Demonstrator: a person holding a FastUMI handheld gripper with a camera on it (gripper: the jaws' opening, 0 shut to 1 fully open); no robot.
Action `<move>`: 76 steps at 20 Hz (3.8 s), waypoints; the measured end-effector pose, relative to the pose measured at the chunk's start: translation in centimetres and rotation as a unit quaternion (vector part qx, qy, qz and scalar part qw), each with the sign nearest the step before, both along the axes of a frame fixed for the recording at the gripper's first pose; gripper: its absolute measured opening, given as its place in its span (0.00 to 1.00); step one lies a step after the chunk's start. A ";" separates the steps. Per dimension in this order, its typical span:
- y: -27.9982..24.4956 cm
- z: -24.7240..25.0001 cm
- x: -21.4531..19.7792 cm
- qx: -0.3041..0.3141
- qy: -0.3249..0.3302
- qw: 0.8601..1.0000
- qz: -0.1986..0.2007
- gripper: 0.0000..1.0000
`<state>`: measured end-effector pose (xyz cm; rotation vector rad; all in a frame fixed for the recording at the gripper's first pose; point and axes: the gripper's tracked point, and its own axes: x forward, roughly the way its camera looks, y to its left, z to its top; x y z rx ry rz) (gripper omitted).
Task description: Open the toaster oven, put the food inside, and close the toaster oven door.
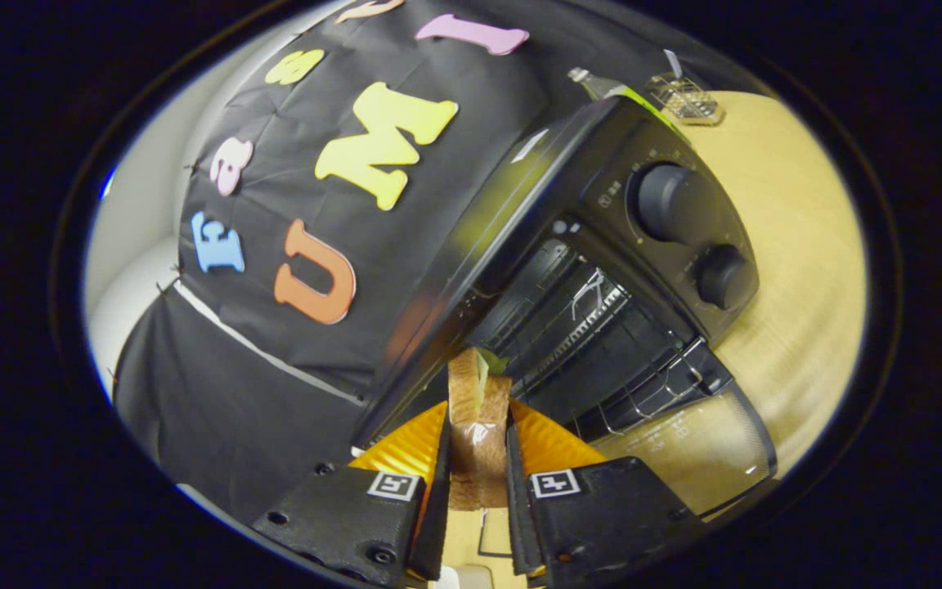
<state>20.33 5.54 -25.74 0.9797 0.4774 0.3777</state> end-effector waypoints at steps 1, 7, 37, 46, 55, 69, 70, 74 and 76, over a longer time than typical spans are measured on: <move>-0.5 0.1 1.0 0.028 -0.005 0.999 -0.022 0.36; -1.8 -0.2 4.2 0.133 0.006 0.985 -0.110 0.36; -3.6 -4.4 -9.6 -0.438 -0.094 0.891 -0.076 1.00; -2.1 -10.3 -16.5 -0.469 -0.057 0.881 -0.035 1.00; -0.4 -12.4 -15.5 -0.501 -0.034 0.865 0.000 1.00; -0.5 -13.4 -15.2 -0.509 -0.009 0.861 -0.005 1.00; -0.4 -13.2 -15.2 -0.509 -0.009 0.861 -0.005 1.00; -0.3 -13.2 -15.2 -0.510 -0.012 0.860 -0.010 1.00; -0.3 -13.1 -15.2 -0.510 -0.013 0.860 -0.009 1.00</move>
